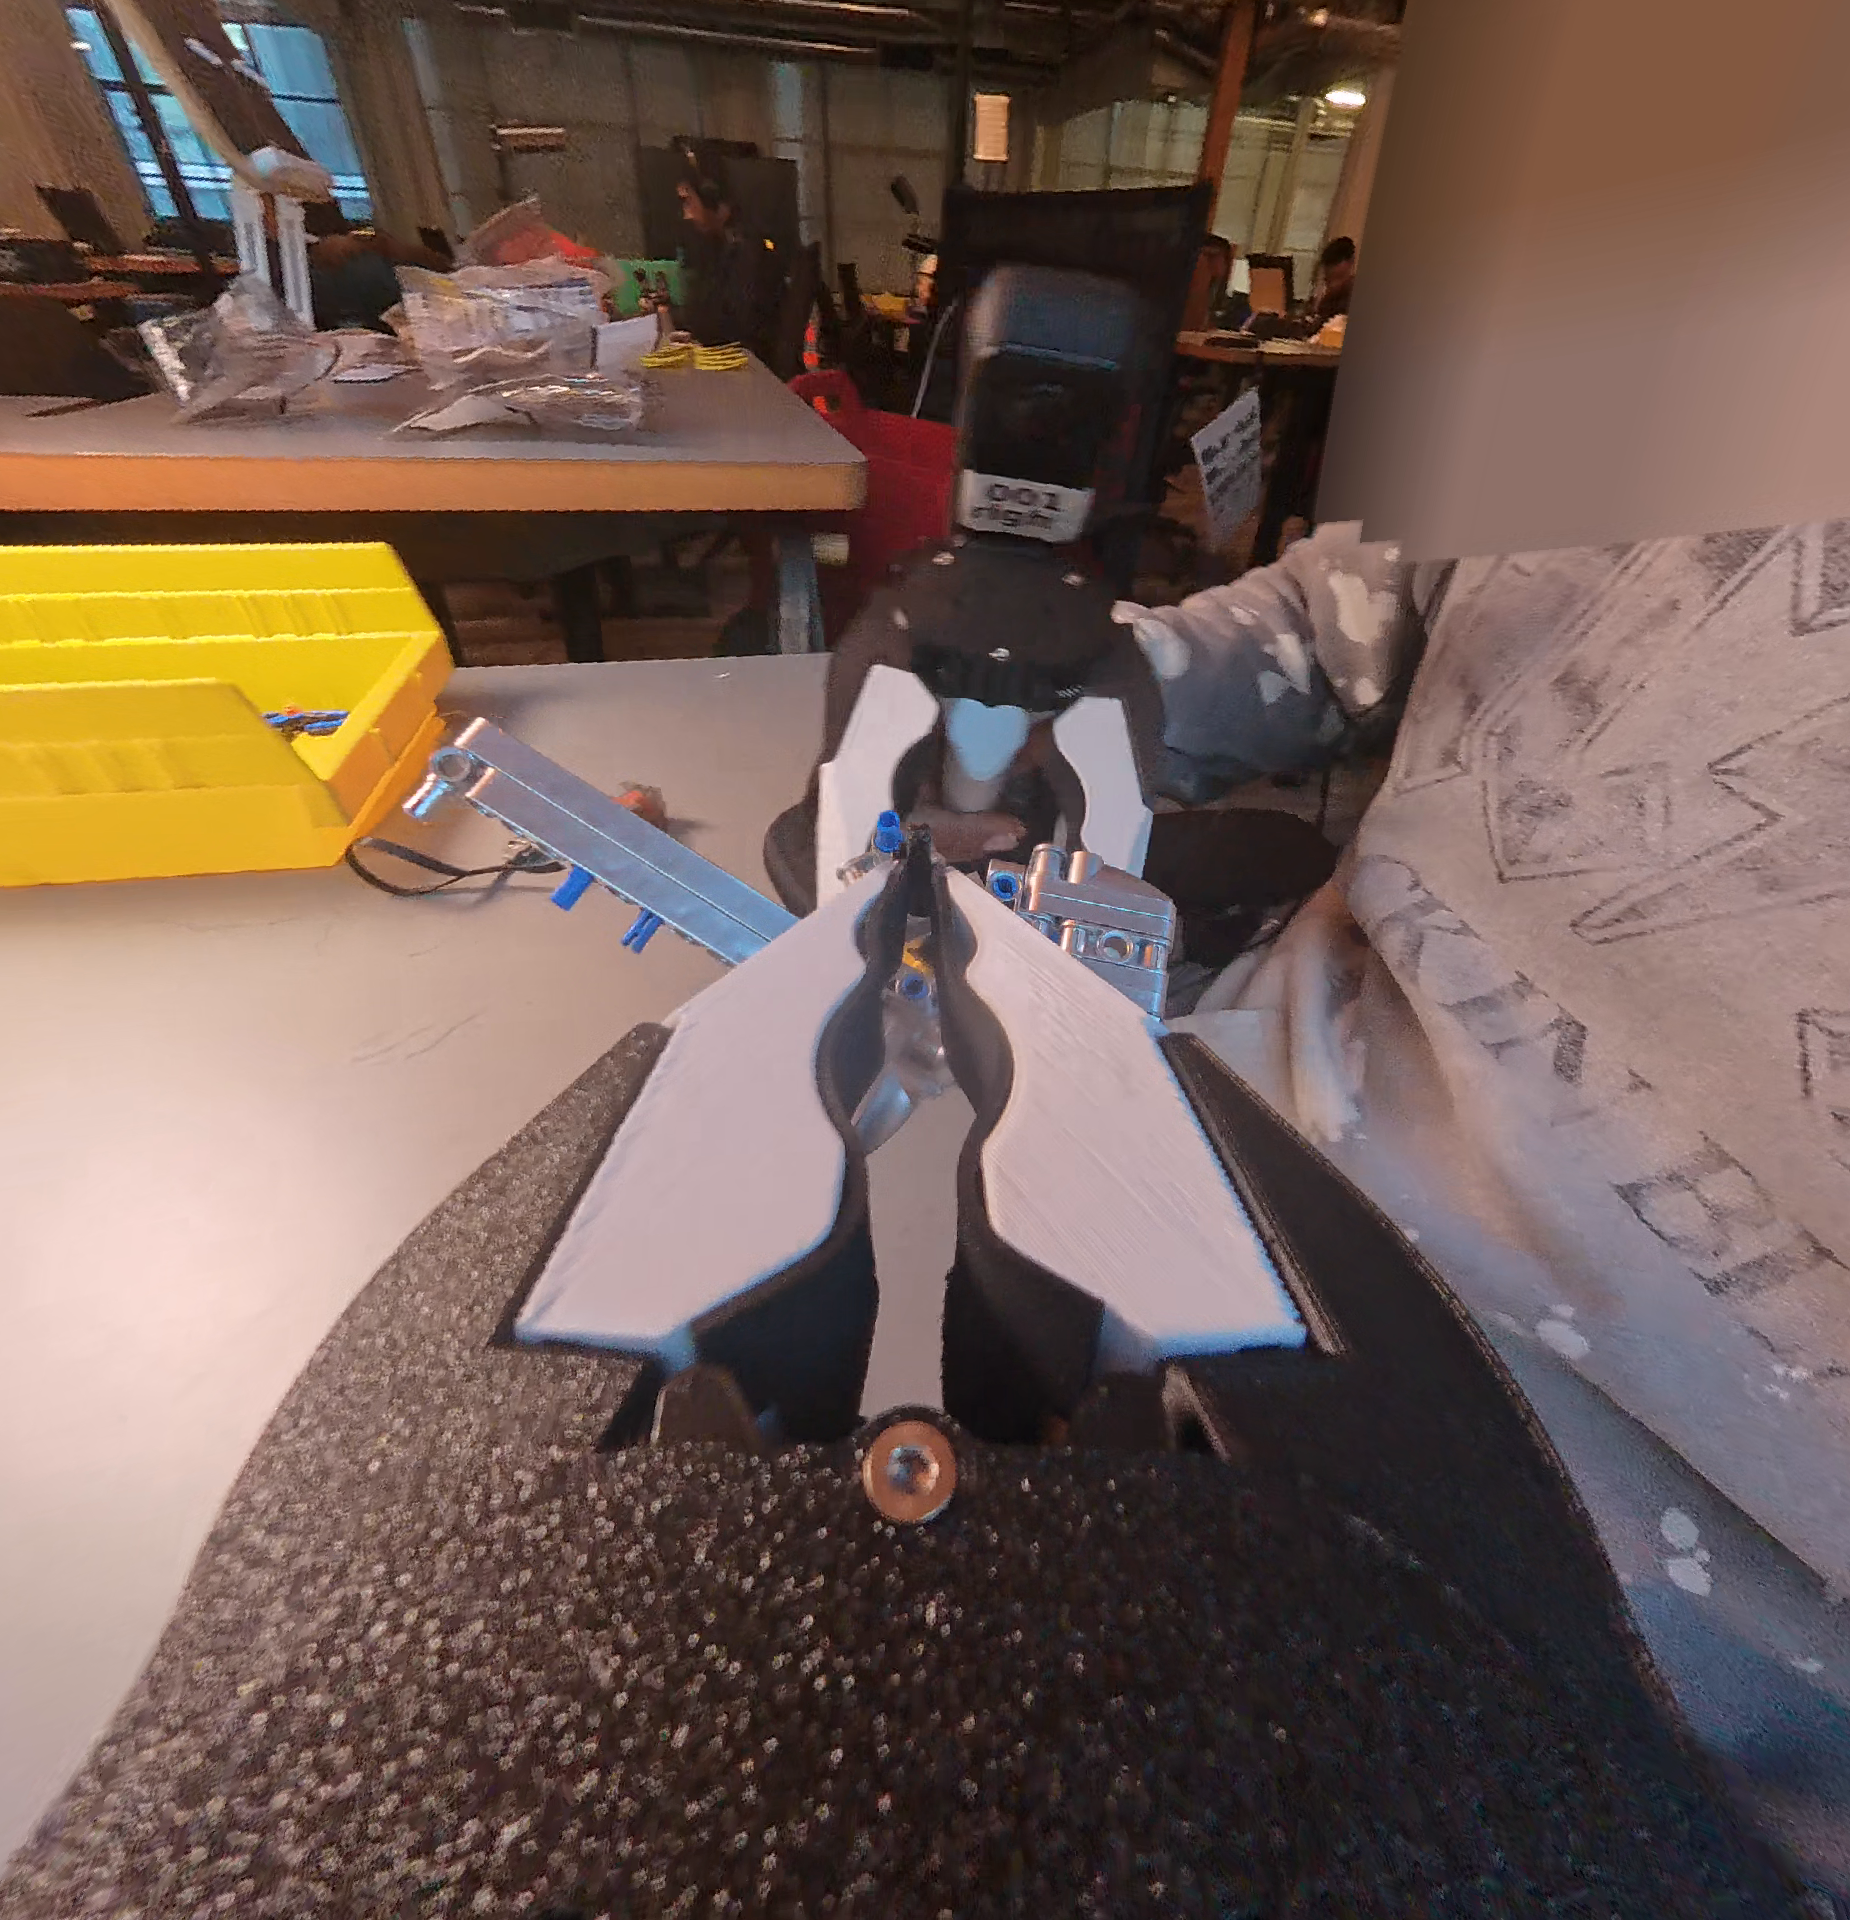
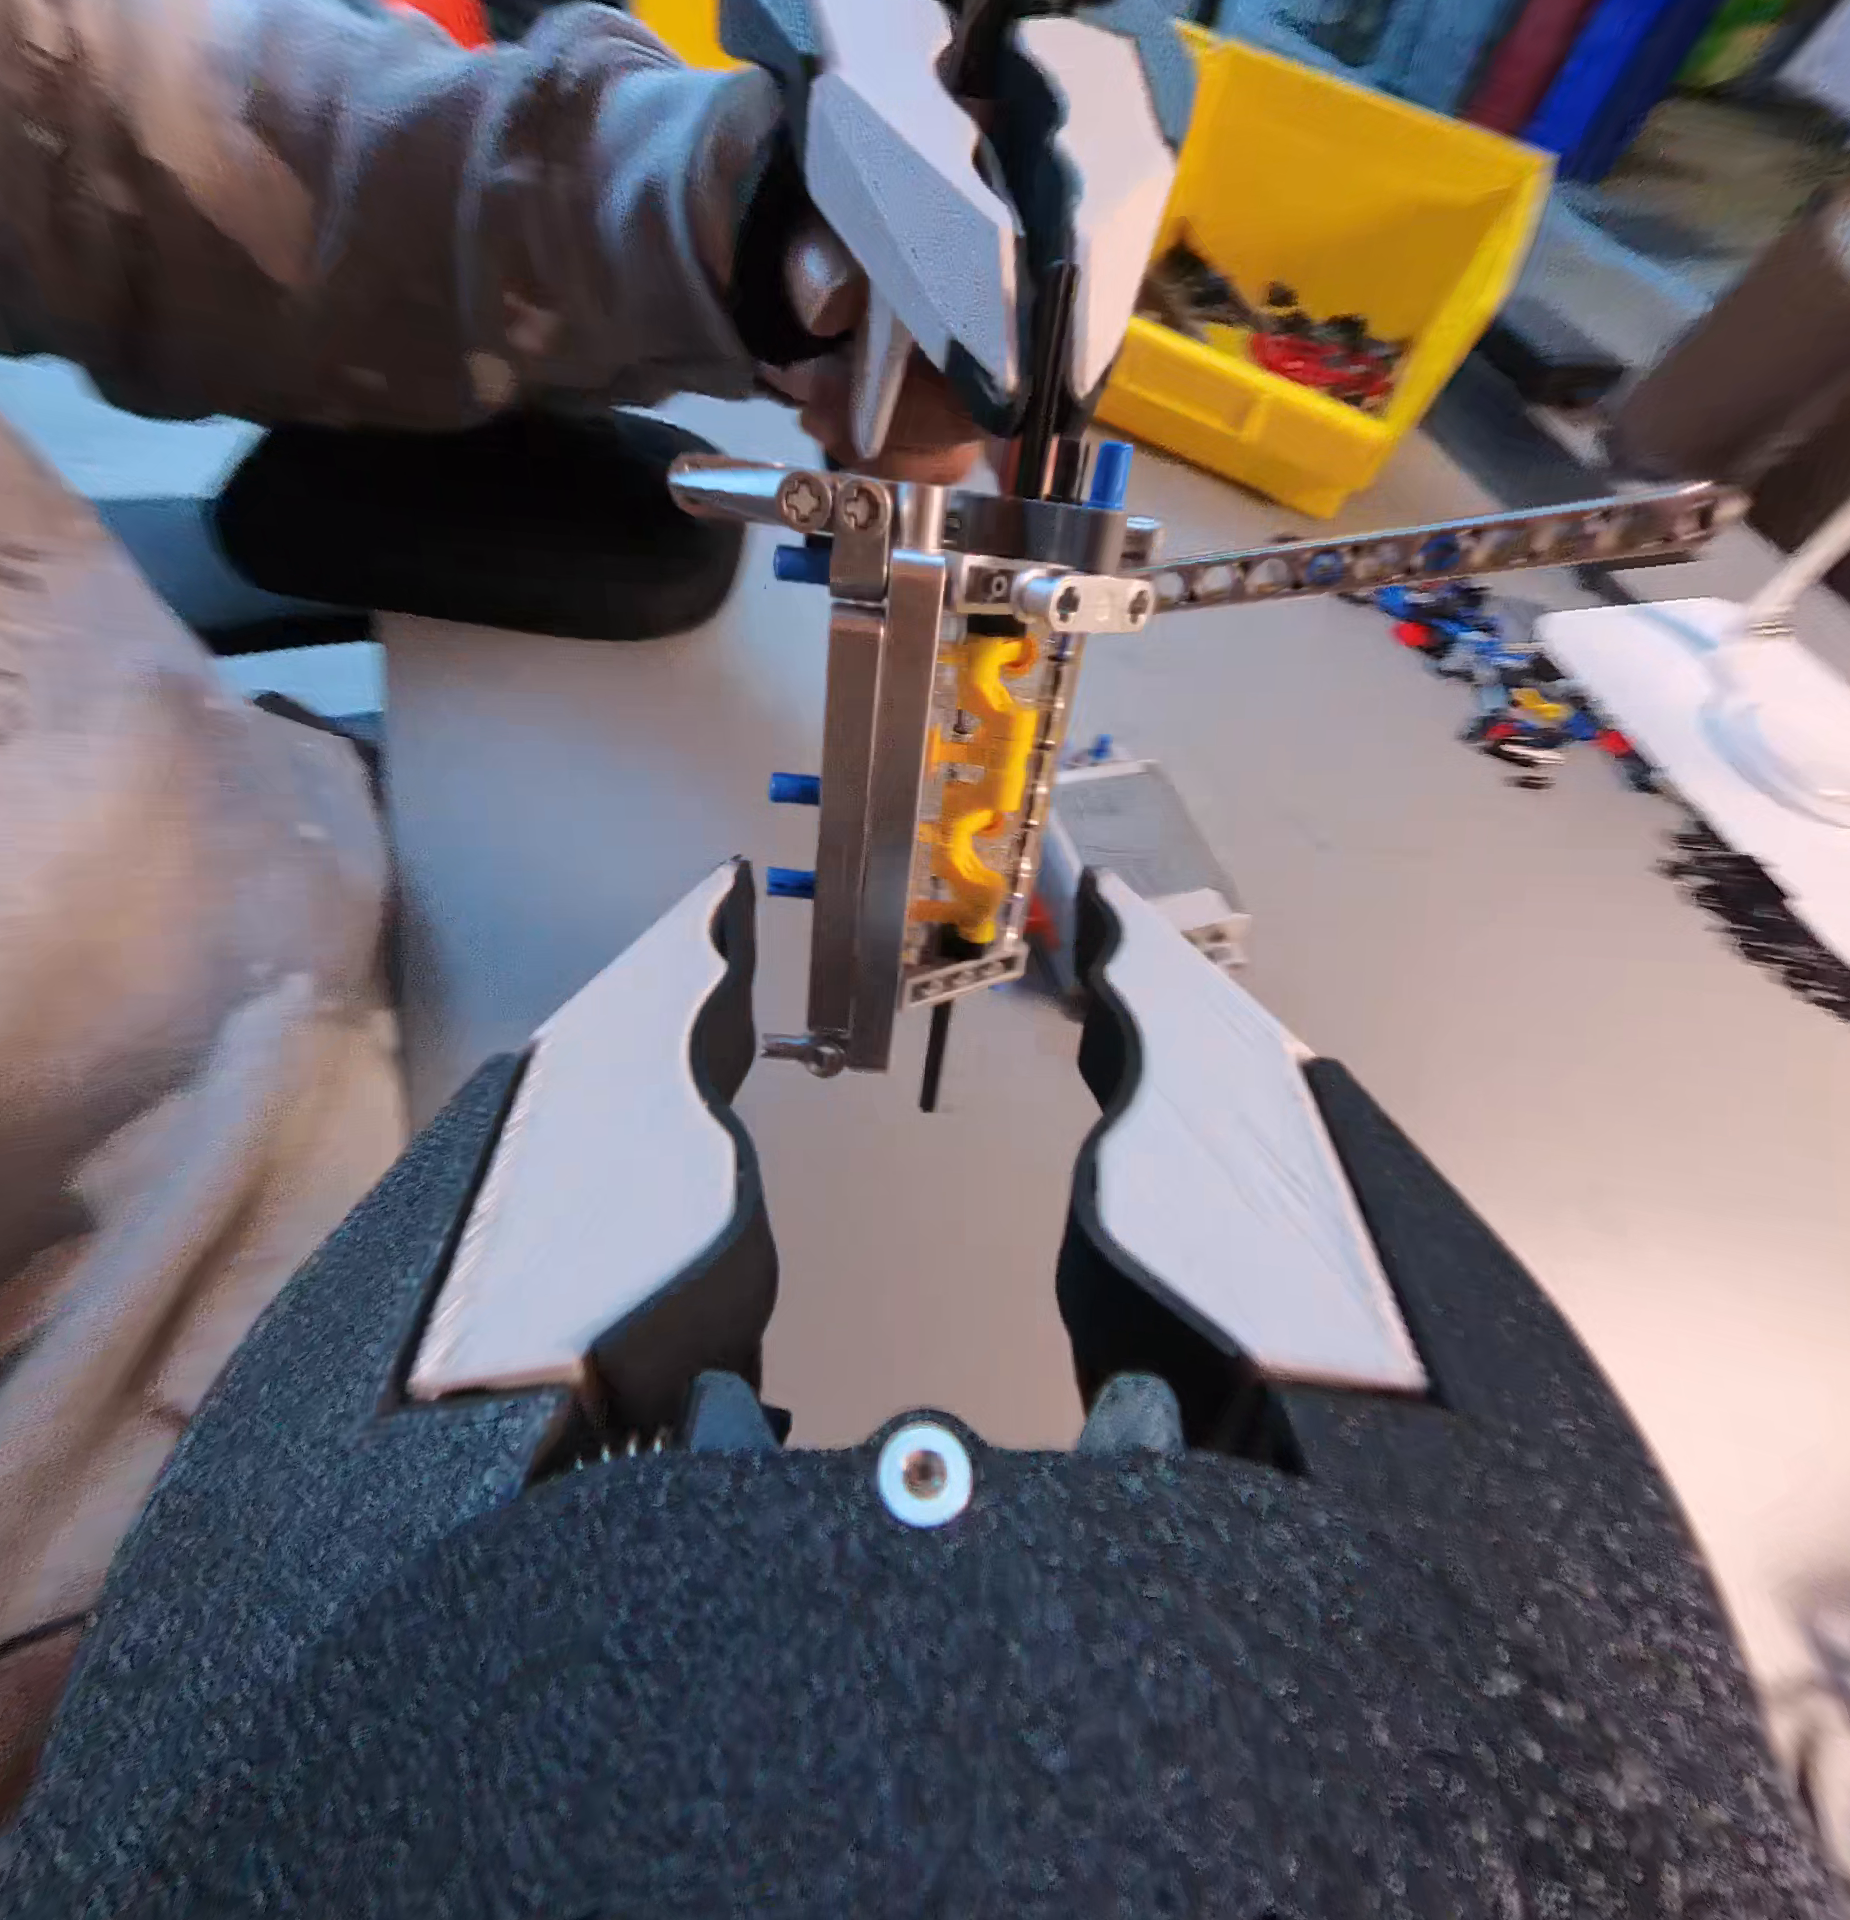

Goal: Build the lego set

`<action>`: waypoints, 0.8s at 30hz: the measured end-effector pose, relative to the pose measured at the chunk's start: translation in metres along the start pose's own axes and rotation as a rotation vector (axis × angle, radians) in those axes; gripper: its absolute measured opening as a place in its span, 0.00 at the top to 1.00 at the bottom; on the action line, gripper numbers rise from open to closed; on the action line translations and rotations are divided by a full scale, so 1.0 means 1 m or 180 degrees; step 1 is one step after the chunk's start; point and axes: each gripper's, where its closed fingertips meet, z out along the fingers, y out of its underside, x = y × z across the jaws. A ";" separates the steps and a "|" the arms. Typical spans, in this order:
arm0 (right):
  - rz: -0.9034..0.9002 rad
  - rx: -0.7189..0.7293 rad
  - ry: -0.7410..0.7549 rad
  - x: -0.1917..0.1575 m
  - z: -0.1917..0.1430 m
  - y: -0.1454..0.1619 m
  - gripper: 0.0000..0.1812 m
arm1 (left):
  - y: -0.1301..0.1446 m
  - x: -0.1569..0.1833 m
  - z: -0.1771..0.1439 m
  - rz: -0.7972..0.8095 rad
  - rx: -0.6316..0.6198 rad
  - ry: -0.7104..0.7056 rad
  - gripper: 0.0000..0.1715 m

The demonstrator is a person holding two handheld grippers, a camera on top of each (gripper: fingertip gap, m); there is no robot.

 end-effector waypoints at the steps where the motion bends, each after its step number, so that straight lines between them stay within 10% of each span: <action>1: -0.0134 -0.0021 0.0253 0.006 -0.001 0.002 0.70 | 0.002 -0.003 -0.001 -0.0058 0.0018 -0.0061 0.99; 6: -0.0386 -0.0234 0.0528 0.005 -0.003 0.019 0.90 | 0.013 -0.015 -0.003 -0.0274 -0.0009 -0.0354 0.99; 24: -0.1349 -0.1045 -0.0392 0.005 -0.048 -0.003 0.91 | 0.056 -0.005 0.012 -0.0182 -0.0811 -0.0705 0.99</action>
